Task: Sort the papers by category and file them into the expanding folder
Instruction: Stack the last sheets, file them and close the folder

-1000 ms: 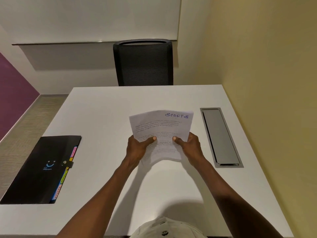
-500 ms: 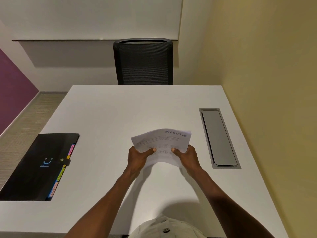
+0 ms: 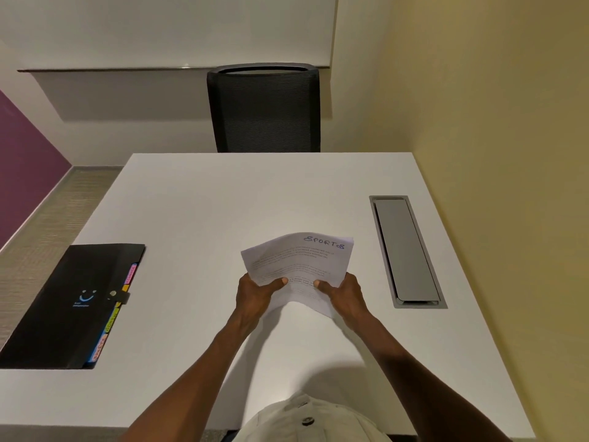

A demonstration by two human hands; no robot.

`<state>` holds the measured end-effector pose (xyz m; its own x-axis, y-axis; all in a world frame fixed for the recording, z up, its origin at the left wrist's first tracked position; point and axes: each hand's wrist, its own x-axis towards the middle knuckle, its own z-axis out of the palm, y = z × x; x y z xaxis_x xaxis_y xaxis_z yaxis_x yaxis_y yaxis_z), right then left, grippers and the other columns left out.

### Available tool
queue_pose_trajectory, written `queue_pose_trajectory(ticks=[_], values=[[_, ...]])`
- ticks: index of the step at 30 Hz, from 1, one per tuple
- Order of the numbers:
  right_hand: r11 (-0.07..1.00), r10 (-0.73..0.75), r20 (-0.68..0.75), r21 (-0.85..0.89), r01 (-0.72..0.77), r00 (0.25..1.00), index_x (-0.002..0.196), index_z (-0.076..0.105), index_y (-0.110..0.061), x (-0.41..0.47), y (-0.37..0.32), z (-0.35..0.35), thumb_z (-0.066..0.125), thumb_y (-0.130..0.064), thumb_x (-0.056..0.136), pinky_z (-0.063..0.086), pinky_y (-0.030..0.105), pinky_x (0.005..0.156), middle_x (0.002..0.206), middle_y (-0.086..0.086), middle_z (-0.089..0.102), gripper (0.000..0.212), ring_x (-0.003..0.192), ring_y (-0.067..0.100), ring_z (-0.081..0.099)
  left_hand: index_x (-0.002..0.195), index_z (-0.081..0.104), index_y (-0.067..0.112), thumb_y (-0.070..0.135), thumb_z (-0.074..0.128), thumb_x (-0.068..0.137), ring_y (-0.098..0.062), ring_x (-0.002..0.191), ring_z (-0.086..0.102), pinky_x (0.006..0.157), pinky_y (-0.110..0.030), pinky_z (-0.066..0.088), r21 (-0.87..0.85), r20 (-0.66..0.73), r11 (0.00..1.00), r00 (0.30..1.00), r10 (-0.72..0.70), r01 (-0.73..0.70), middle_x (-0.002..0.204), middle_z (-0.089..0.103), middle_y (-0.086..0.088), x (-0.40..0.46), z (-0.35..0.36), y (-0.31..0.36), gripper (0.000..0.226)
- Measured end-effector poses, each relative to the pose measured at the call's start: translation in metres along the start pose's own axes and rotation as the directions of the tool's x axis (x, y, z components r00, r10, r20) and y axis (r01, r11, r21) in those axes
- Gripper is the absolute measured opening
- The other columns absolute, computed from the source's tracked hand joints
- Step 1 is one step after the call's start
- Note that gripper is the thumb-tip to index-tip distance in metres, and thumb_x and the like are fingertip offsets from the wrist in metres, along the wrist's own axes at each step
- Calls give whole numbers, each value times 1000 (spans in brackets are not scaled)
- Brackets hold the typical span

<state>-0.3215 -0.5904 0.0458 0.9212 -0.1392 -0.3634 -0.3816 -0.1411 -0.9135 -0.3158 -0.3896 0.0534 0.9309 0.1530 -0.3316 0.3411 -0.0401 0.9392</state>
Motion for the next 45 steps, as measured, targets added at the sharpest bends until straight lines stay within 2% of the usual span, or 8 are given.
queue_pose_trajectory(ticks=[4, 9, 12, 20, 25, 33, 37, 45], values=[[999, 44, 8, -25, -44, 999, 123, 61, -5, -3, 7, 1, 72, -8, 86, 47, 9, 60, 109, 7, 68, 38, 86, 14, 63, 111, 70, 16, 14, 85, 74, -18, 98, 70, 82, -32, 56, 70, 33, 997, 999, -27, 24, 104, 75, 2, 2, -2, -13, 40], [1000, 27, -16, -6, -27, 1000, 123, 63, -7, 0, 0, -4, 75, -12, 83, 53, 25, 76, 114, 8, 69, 42, 98, 23, 66, 110, 70, 20, 17, 82, 78, -17, 98, 70, 91, -37, 55, 133, 102, 991, 994, -27, 13, 105, 74, 4, 9, -7, -5, 35], [999, -43, -11, -17, 43, 999, 114, 67, -12, -1, -14, -8, 77, -9, 80, 56, 23, 73, 104, 1, 72, 36, 91, 17, 69, 116, 68, 15, 17, 82, 79, -16, 97, 71, 92, -39, 56, 135, 167, 991, 986, -25, 3, 107, 75, 3, 13, -14, 5, 40], [979, -191, 115, -49, 198, 975, 121, 63, -13, -3, -45, -2, 75, -11, 83, 58, 28, 84, 112, -2, 71, 40, 97, 14, 69, 124, 63, 7, 4, 73, 85, -29, 105, 70, 94, -45, 54, -5, 270, 999, 962, -39, 42, 114, 73, -10, 11, -41, 21, 40], [952, -244, 186, -139, 271, 952, 129, 55, -17, -8, -66, 15, 74, -14, 85, 48, 6, 71, 116, -6, 67, 48, 101, 10, 64, 126, 61, 6, -1, 70, 86, -31, 107, 69, 89, -43, 57, -68, 303, 995, 951, -53, 78, 117, 71, -13, 13, -66, 27, 42], [938, -230, 131, -233, 256, 964, 126, 55, -18, -21, -84, 83, 75, -16, 81, 46, 5, 63, 113, -8, 66, 49, 97, 10, 64, 124, 63, 7, 2, 74, 84, -25, 97, 72, 71, -28, 57, -87, 338, 991, 938, -71, 107, 114, 72, -12, 31, -130, 30, 42], [960, -194, 100, -188, 210, 976, 123, 57, -20, -33, -94, 135, 75, -17, 82, 45, 2, 60, 112, -10, 68, 45, 95, 0, 65, 122, 66, 11, 11, 78, 82, -26, 109, 67, 95, -39, 49, -164, 371, 968, 921, -117, 189, 117, 72, -9, 41, -186, 27, 42], [970, -183, 127, -140, 200, 975, 124, 56, -18, -59, -96, 250, 75, -10, 84, 41, -2, 58, 102, -20, 64, 45, 76, -23, 59, 132, 59, 15, 22, 76, 85, -15, 110, 66, 106, -43, 46, -70, 227, 984, 963, -142, 162, 120, 70, 3, 60, -289, 1, 51]])
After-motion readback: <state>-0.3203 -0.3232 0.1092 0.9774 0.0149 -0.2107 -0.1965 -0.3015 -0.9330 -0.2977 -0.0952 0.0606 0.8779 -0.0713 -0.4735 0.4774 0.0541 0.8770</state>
